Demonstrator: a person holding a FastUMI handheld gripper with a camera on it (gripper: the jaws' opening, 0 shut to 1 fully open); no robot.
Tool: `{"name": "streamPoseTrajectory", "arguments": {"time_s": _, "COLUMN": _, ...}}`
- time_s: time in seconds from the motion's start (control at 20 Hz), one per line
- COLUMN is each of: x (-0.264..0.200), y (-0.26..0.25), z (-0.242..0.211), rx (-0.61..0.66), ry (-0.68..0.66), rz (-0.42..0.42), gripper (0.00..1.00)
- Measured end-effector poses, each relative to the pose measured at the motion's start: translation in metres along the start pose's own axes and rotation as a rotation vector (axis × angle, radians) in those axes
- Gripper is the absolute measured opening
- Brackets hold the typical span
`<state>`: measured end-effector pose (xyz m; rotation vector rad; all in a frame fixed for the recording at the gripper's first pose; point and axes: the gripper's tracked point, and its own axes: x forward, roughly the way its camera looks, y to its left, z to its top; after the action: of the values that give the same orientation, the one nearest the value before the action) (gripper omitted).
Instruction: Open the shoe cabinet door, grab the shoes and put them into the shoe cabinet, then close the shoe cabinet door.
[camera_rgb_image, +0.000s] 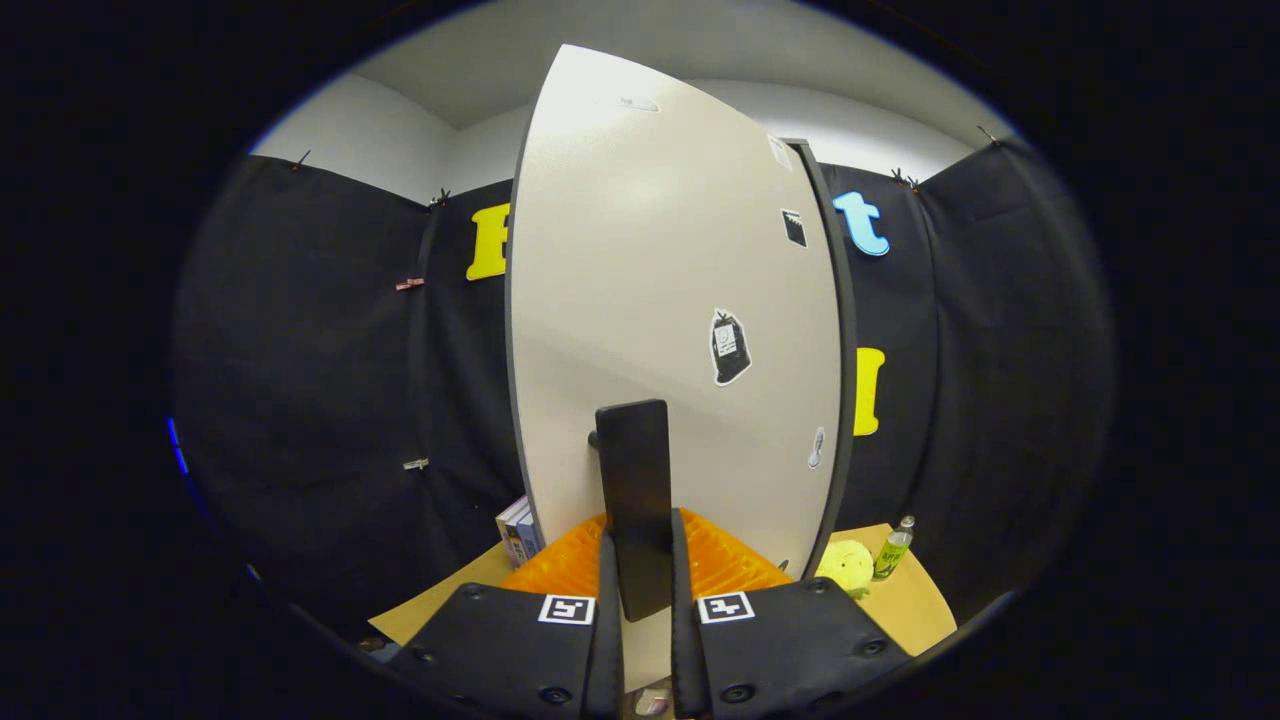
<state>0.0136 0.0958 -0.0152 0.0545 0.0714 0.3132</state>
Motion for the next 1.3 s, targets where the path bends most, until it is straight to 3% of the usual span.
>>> {"name": "streamPoseTrajectory", "arguments": {"time_s": 0.5, "x": -0.043, "y": -0.057, "z": 0.009, "rx": -0.02, "ry": -0.013, "rz": -0.065, "gripper": 0.26}}
{"name": "streamPoseTrajectory", "arguments": {"time_s": 0.55, "x": -0.044, "y": -0.064, "z": 0.007, "rx": -0.028, "ry": -0.01, "rz": -0.07, "gripper": 0.36}}
{"name": "streamPoseTrajectory", "arguments": {"time_s": 0.6, "x": -0.048, "y": -0.072, "z": 0.008, "rx": -0.027, "ry": -0.005, "rz": -0.078, "gripper": 0.38}}
{"name": "streamPoseTrajectory", "arguments": {"time_s": 0.85, "x": -0.062, "y": -0.107, "z": 0.01, "rx": 0.06, "ry": 0.005, "rz": -0.11, "gripper": 0.36}}
{"name": "streamPoseTrajectory", "arguments": {"time_s": 1.3, "x": -0.082, "y": -0.16, "z": 0.016, "rx": 0.043, "ry": -0.026, "rz": -0.227, "gripper": 0.36}}
